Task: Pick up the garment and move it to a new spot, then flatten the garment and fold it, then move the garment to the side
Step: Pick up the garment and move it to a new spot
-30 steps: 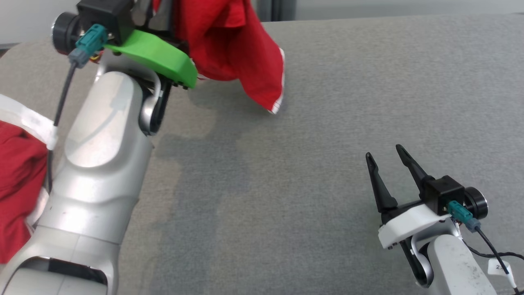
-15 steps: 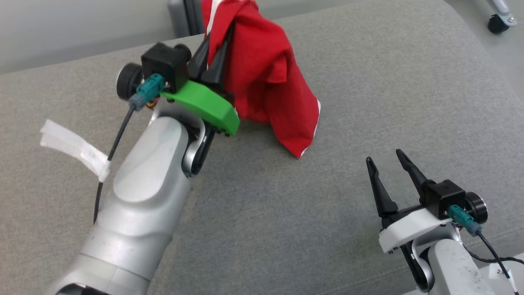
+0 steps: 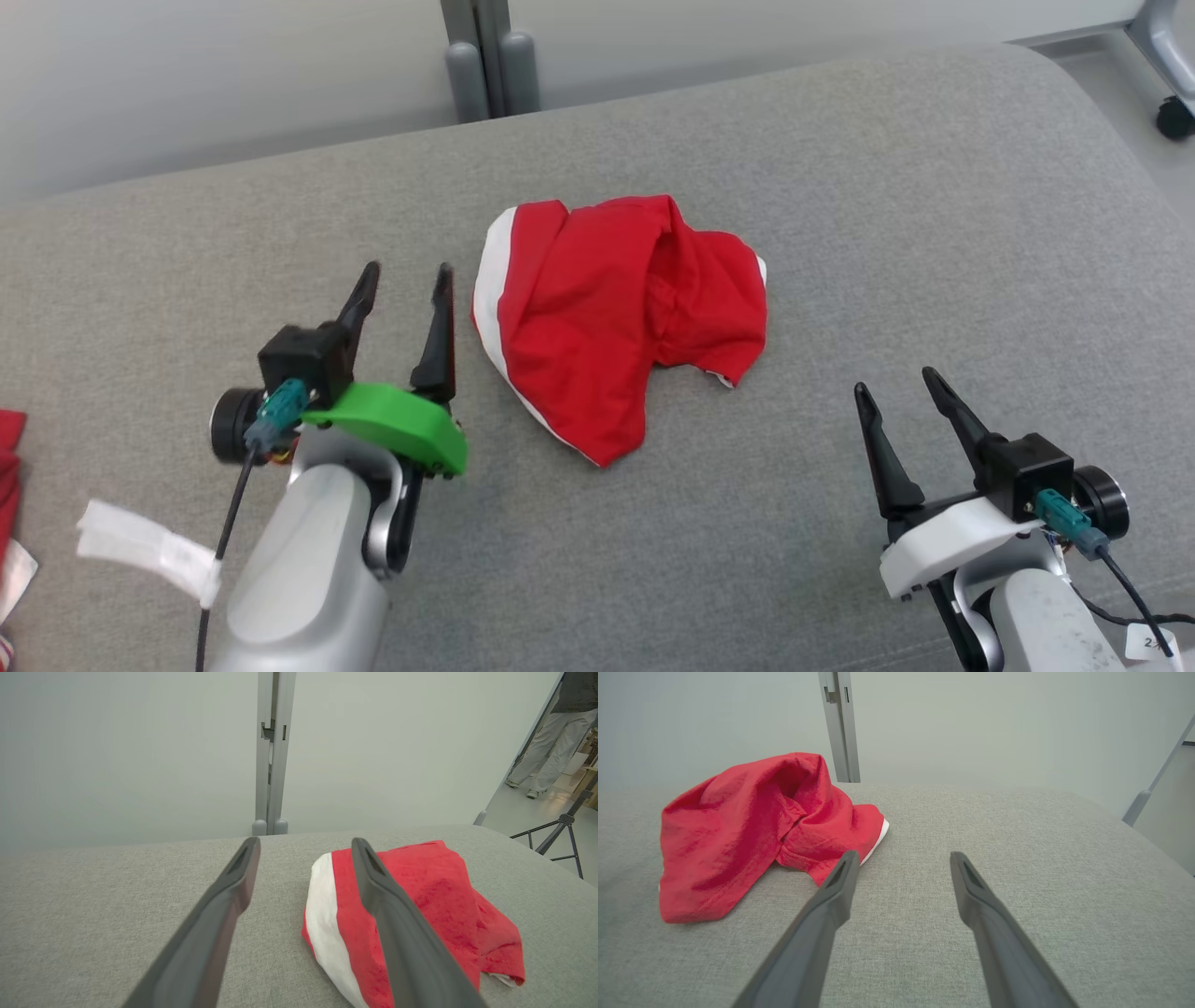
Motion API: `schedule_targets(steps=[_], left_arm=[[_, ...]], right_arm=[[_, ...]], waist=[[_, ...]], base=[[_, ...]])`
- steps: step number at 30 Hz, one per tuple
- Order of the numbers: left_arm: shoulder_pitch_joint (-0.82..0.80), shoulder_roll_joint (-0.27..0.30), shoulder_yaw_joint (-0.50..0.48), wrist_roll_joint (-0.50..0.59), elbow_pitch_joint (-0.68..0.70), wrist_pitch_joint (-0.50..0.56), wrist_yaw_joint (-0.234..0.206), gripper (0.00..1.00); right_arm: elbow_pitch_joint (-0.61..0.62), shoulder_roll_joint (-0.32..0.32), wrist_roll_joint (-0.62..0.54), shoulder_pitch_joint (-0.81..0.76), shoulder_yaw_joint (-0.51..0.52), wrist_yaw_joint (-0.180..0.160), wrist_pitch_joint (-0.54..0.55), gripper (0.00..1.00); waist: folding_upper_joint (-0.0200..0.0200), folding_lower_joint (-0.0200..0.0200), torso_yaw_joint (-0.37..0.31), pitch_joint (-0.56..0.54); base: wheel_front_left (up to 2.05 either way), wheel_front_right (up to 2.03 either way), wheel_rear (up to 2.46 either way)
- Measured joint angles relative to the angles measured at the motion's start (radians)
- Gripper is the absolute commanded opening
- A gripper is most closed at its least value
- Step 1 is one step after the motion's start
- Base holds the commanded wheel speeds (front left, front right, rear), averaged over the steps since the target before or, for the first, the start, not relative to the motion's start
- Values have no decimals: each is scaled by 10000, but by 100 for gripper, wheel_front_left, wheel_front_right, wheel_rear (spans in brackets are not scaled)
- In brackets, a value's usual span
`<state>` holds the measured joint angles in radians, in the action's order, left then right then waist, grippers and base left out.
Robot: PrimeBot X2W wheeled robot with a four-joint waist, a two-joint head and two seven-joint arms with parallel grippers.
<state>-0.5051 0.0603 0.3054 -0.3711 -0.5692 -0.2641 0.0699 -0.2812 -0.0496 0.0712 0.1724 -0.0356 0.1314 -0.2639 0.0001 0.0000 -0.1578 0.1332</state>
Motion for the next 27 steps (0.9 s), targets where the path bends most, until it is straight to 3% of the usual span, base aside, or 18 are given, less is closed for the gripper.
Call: schedule_targets(steps=[9, 16, 27], left_arm=[[2024, 159, -1513, 1212, 1097, 0, 8, 100], [3507, 290, -2069, 2263, 1981, 0, 144, 100], [5171, 92, -2805, 2677, 2629, 0, 255, 100]], right_arm=[[-44, 2, -21, -252, 56, 0, 0, 100], [-50, 0, 38, -417, 134, 0, 0, 100], [-171, 4, 54, -682, 107, 0, 0, 100]], waist=[[0, 0, 528, -570], [0, 0, 848, -883], [0, 0, 1146, -1099]], base=[[0, 0, 0], [0, 0, 0], [0, 0, 0]])
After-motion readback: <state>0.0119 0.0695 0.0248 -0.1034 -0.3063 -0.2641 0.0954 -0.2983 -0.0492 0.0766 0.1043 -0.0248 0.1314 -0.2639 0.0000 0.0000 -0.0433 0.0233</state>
